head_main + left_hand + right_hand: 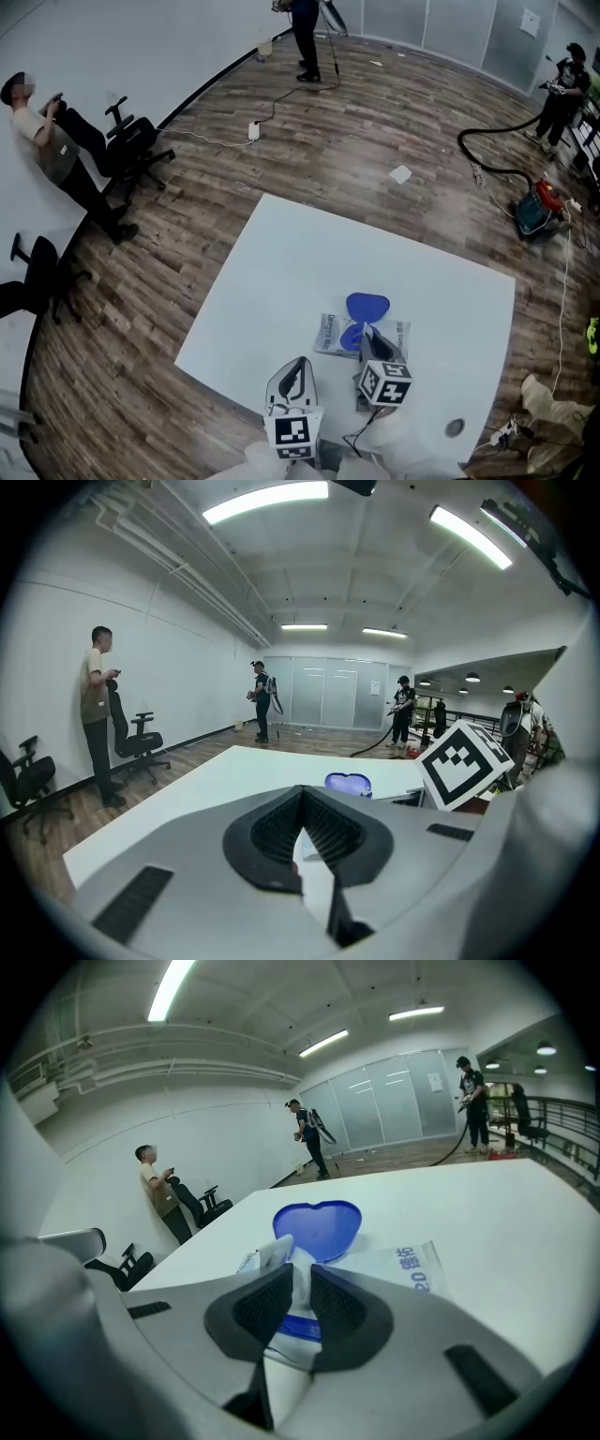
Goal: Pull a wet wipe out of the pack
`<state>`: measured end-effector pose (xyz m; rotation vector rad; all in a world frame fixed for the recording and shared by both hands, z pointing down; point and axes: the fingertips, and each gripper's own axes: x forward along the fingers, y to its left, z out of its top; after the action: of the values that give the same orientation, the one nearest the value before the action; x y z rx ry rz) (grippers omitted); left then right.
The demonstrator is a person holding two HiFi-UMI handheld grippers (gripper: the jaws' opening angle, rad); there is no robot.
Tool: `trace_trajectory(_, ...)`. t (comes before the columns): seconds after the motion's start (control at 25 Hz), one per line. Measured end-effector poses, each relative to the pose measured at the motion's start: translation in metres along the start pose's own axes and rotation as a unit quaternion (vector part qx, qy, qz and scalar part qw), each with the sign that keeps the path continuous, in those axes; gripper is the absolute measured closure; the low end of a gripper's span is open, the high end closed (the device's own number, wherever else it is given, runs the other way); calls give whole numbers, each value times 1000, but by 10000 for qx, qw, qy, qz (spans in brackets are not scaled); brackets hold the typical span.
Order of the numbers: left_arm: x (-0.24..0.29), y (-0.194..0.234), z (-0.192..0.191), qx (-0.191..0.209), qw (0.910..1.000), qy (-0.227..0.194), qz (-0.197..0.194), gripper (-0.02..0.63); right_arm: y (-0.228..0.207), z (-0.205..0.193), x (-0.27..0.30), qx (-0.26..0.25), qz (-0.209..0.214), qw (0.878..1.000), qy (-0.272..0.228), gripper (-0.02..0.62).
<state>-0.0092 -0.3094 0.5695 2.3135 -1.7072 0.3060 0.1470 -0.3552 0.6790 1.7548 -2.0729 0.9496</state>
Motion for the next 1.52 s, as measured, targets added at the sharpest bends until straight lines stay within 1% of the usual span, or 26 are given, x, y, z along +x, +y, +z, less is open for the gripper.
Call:
trace_trajectory(0.12,-3,-1,-1,10,10000,5,23,609,-2,0,-2,-2,-34,10000,-15,538)
trace_trajectory(0.32,-8,0,0,-38,10000,63,66,609,-2,-2,-4,-8,-74,10000,17,544)
trace_trajectory(0.52,-9,0,-1,2,10000,-14,57,609,-5,-2,-3,-12,-121,9999,44,569)
trace_trajectory(0.92,-11,1,2,-1,10000,-29,76,609,-3,-4,-1,-100,-74,9999,104,577)
trace_trajectory(1.08,-13,1,0,-2,9999,-55,89,609,-2,-4,-5,-133,-63,9999,36,578)
trace_trajectory(1.52,-18,-5,7,-6,9999,-137,58,609,8,14,-14,-292,2,9993,-224,578)
